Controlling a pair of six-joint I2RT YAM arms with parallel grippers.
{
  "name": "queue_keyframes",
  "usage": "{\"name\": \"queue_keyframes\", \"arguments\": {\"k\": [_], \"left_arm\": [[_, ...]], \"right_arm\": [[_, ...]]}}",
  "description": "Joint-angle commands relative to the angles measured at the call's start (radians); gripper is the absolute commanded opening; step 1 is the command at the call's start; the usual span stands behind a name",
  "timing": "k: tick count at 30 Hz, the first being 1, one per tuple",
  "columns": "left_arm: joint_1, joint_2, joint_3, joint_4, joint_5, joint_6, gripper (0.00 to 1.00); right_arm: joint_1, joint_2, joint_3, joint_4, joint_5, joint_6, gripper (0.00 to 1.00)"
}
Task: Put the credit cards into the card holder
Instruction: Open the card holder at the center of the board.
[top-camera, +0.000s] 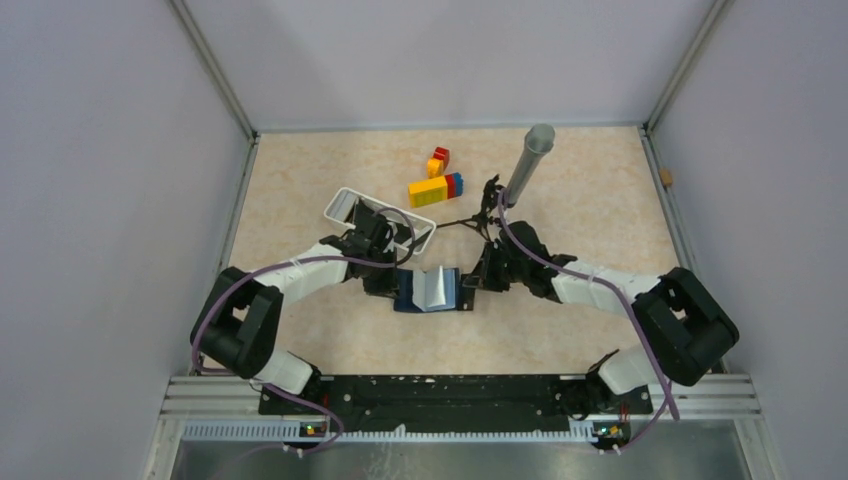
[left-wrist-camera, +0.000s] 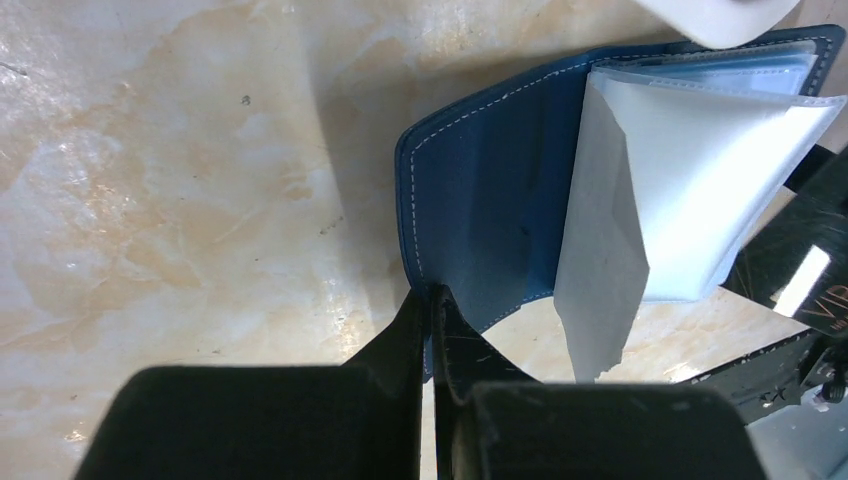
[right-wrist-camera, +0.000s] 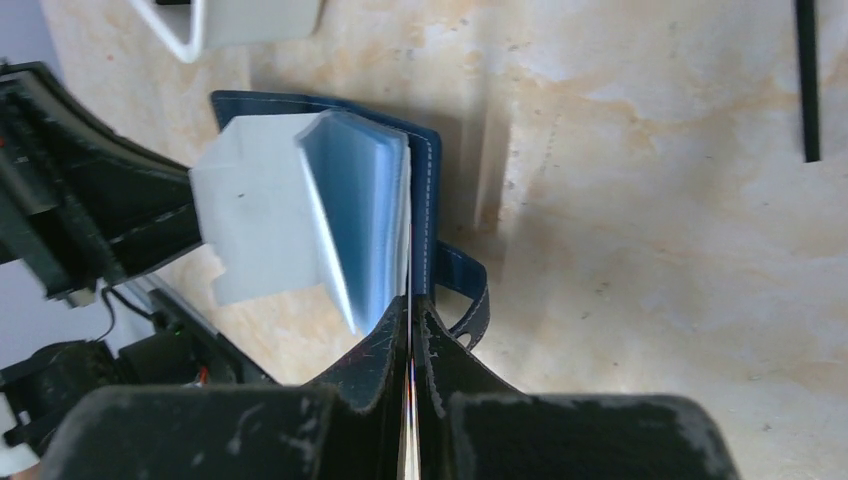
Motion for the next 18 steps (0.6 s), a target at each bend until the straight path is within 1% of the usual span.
{"name": "queue_keyframes", "arguments": {"k": [1,8,18], "left_arm": [[0.005,0.013,0.007,-0.033,-0.037,0.031,0.00],[0.006,0.015,0.003,-0.029,-0.033,0.036,0.00],[0.005,0.018,0.007,-0.024,-0.020,0.045,0.00]], "right_arm": [[-0.018,-0.067,-0.008,0.088,-0.057,0.032,0.00],[-0.025,-0.082,-0.020,0.133,-0.091,0.048,0.00],[-0.025,-0.094,-0.030,0.170,-0.078,0.059,0.00]]}}
